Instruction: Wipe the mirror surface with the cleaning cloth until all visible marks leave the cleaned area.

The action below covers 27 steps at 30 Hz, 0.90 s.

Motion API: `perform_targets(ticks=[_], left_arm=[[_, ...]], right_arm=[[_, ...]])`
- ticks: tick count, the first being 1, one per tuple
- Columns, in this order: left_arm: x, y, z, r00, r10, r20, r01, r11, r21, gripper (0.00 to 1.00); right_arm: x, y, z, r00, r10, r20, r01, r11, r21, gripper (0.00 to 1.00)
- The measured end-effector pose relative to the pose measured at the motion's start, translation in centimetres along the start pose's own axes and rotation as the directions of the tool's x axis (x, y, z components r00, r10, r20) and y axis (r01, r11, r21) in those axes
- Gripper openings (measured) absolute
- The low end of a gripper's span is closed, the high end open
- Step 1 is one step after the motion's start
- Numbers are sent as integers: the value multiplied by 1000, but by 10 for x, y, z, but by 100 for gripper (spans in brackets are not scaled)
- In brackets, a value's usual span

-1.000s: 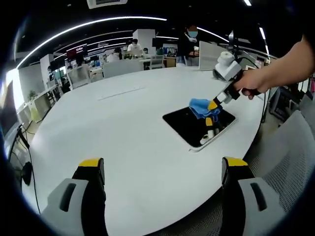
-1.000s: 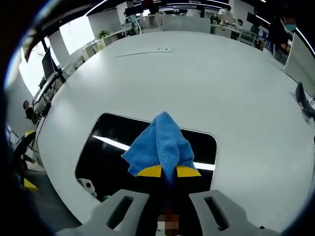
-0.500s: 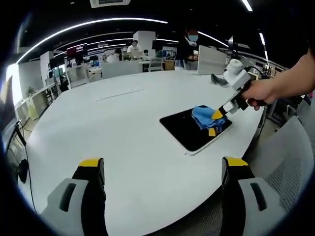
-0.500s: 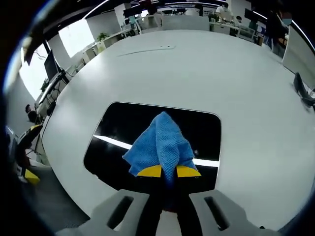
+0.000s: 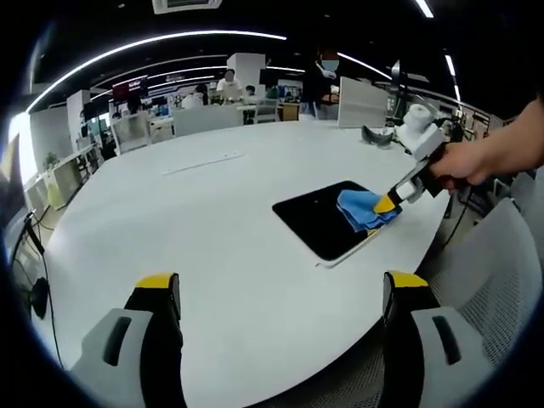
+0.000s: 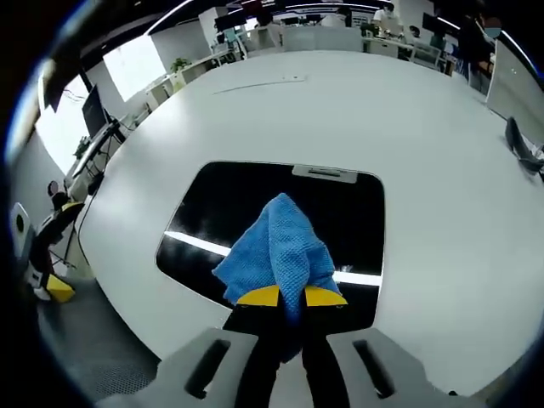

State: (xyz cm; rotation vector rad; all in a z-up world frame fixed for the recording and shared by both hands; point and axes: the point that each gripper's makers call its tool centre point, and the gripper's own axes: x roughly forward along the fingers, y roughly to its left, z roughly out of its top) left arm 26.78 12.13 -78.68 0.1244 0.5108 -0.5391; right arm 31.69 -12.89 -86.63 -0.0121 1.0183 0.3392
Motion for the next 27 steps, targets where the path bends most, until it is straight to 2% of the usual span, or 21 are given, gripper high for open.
perform_targets(ticks=[27], left_arm=[[0,3,-1,1000,17,-3,-17,1000,15,98]], right_arm=[[-9,9,-18,1000,26,-6,-26,999,24,3]])
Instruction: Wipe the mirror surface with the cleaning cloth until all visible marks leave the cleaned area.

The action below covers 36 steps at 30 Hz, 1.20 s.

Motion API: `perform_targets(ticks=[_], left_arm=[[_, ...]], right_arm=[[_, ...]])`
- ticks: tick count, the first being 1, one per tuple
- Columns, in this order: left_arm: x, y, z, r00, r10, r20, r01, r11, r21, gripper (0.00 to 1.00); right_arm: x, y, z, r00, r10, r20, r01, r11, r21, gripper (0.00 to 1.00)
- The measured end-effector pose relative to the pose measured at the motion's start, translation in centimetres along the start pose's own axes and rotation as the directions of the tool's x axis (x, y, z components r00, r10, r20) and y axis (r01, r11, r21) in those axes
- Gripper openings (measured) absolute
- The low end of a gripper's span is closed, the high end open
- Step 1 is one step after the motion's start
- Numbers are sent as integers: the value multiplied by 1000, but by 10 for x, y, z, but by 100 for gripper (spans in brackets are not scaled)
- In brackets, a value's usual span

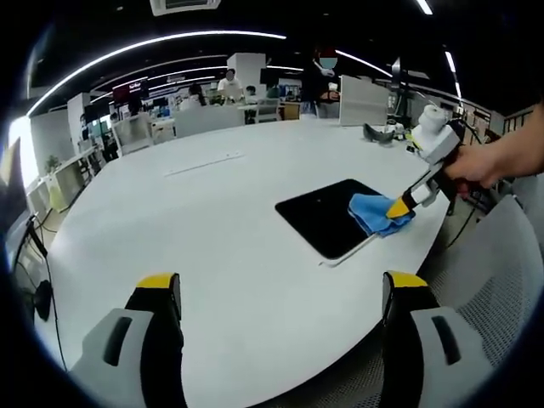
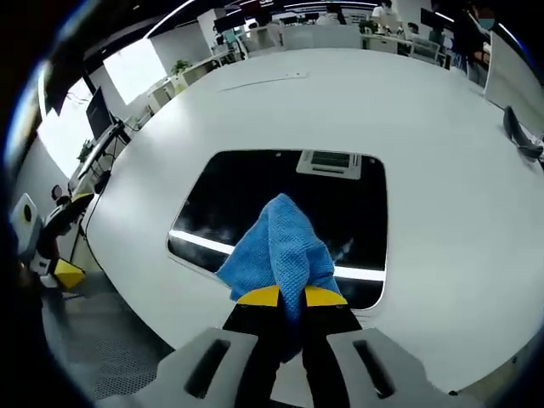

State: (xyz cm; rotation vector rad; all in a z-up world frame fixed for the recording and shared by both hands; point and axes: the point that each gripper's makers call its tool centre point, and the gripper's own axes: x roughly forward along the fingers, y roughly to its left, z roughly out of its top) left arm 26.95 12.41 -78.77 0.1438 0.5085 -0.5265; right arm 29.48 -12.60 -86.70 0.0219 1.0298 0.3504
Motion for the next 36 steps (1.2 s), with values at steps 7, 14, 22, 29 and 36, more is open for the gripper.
perform_targets(ticks=[7,14,22,29,36], left_arm=[[0,0,-1,1000,2,-8,-2,1000,4,98],[0,1,-2,1000,3,-12,-3,1000,8,97],[0,1,-2,1000,2,-18,-1,1000,13,97],[1,0,-2,1000,-4,-11,4,1000,2,98],[0,-2,2,1000,-15,14,15,1000,-12,97]], right_arm=[[-1,2,-2,1000,4,-5,-4,1000,-13,3],[-2,6,-5,1000,14,-12,-14,1000,-14,3],[-2,4,-4,1000,19,-24,-20,1000,-9,3],[-2,0,-5,999,24,-24,-24,1000,5,3],[-4,-4,-5,999,32,-22,-31,999,45,3]])
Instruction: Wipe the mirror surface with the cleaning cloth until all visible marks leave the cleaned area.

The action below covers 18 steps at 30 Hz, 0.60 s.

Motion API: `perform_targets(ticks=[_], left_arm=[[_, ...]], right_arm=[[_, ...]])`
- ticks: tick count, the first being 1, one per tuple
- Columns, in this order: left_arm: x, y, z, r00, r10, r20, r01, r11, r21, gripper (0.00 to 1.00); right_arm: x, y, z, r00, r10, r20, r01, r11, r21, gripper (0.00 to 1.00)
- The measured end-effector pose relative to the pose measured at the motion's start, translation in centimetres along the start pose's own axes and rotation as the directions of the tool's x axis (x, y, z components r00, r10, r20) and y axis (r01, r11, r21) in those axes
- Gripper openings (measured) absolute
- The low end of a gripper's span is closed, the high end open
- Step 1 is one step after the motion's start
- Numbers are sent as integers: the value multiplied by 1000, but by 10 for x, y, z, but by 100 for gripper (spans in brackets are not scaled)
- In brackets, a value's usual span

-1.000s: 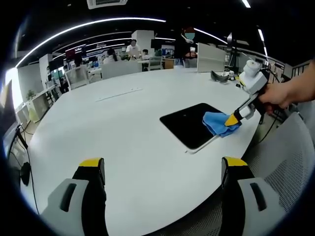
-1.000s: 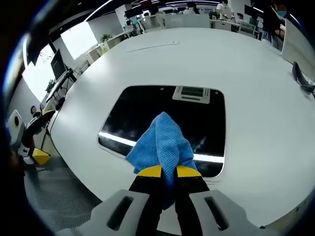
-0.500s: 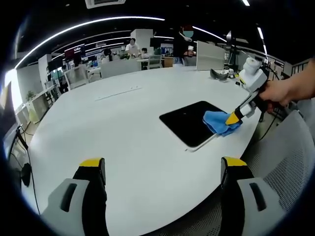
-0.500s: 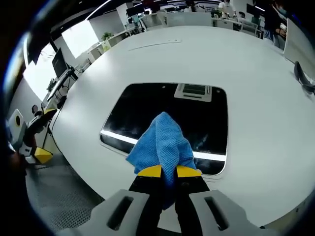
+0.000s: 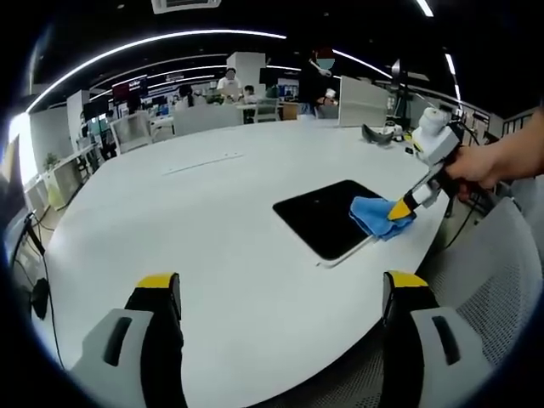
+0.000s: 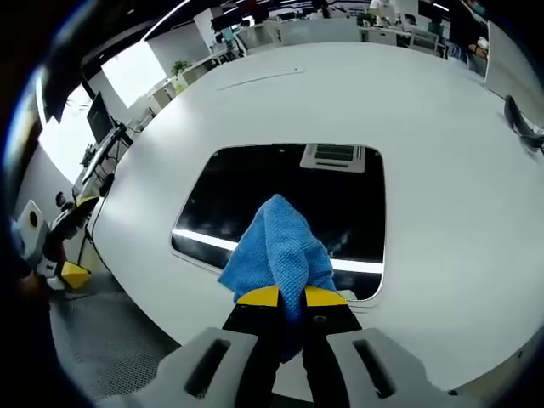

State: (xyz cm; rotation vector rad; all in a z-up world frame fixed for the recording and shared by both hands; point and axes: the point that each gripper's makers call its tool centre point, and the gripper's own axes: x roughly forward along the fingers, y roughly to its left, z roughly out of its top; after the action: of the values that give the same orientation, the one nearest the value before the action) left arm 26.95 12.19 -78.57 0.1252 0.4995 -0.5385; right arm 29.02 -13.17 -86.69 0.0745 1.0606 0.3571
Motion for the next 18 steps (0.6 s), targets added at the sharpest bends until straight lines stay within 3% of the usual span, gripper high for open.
perform_targets(ticks=[9,18], left_arm=[[1,-1,-3,1000,-1,-18,1,1000,5,99],[0,-1,-4,1000,7,-20,-7,1000,11,99]], right_arm=[[-5,-18,1,1000,-11,7,11,999,31,3],[-7,-23,0,1000,-2,5,2,999,35,3]])
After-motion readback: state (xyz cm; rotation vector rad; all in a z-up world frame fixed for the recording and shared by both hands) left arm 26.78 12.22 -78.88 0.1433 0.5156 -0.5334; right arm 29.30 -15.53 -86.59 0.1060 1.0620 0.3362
